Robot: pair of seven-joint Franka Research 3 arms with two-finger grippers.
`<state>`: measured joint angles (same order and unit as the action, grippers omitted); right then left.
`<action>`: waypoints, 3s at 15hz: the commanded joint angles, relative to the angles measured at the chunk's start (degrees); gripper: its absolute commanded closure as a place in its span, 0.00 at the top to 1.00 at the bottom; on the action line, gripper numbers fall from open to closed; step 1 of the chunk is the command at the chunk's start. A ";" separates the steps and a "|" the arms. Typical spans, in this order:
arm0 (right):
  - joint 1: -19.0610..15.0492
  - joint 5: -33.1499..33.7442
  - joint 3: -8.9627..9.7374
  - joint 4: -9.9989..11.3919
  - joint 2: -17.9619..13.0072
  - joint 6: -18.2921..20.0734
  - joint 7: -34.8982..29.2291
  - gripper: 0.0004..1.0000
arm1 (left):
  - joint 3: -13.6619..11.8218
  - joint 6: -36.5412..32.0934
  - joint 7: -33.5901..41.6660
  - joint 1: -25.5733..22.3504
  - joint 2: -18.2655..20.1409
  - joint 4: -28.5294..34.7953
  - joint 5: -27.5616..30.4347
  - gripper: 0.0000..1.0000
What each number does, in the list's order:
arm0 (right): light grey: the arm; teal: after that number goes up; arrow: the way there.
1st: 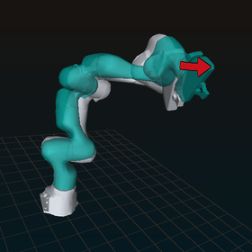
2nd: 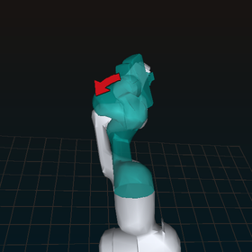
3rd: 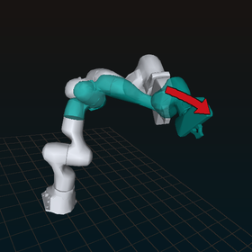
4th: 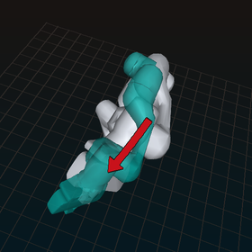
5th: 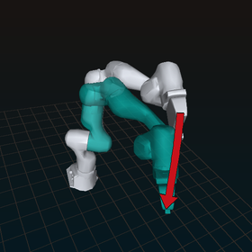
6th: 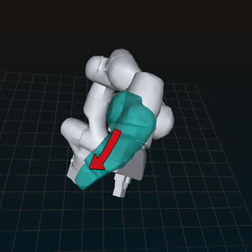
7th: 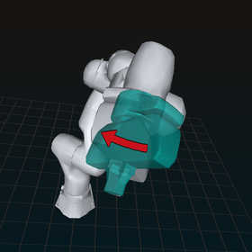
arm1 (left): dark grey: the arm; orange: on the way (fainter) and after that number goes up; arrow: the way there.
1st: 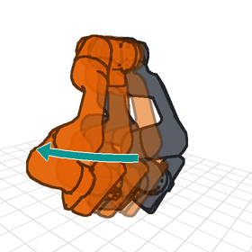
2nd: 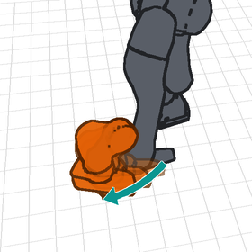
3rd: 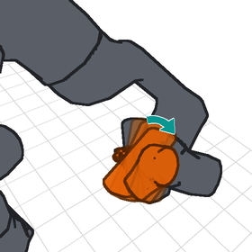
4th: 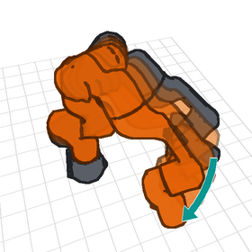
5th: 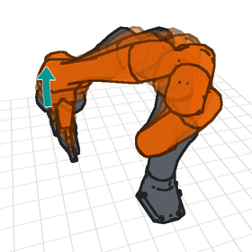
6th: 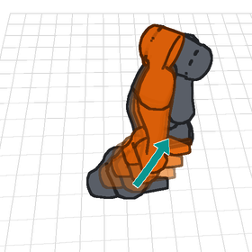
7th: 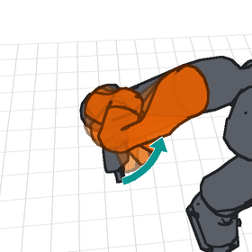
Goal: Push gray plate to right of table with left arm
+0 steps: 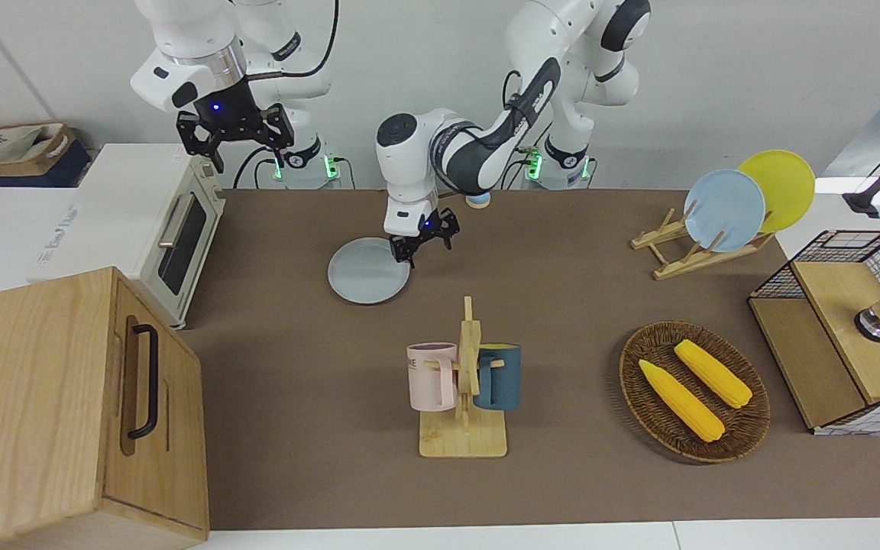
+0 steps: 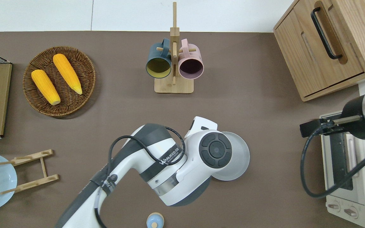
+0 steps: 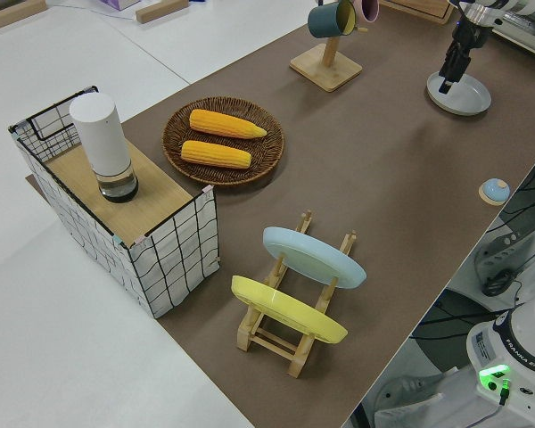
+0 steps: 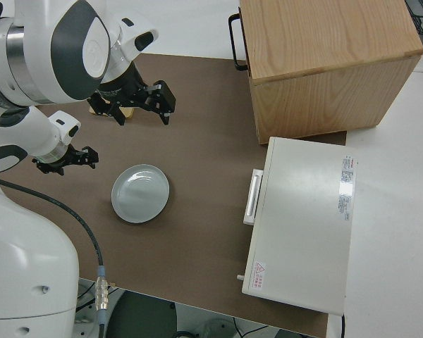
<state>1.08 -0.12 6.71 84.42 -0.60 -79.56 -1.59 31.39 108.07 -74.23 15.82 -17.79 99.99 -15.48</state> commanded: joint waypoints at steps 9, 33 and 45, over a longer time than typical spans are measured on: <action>-1.17 -0.59 0.76 -0.22 -0.36 0.72 -0.08 0.98 | -0.37 -22.71 36.84 -20.89 8.65 -11.20 8.00 0.98; -1.17 -0.59 0.85 -0.22 -0.36 0.72 -0.08 0.98 | -23.64 -31.17 62.98 -21.37 13.22 -16.23 16.01 0.99; -1.17 -0.59 0.85 -0.22 -0.36 0.72 -0.08 0.98 | -27.52 -30.55 64.04 -18.19 13.66 -16.49 17.32 1.00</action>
<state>1.08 -0.12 6.71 84.42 -0.60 -79.56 -1.59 5.00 77.87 -10.97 -3.51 -5.07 83.45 1.13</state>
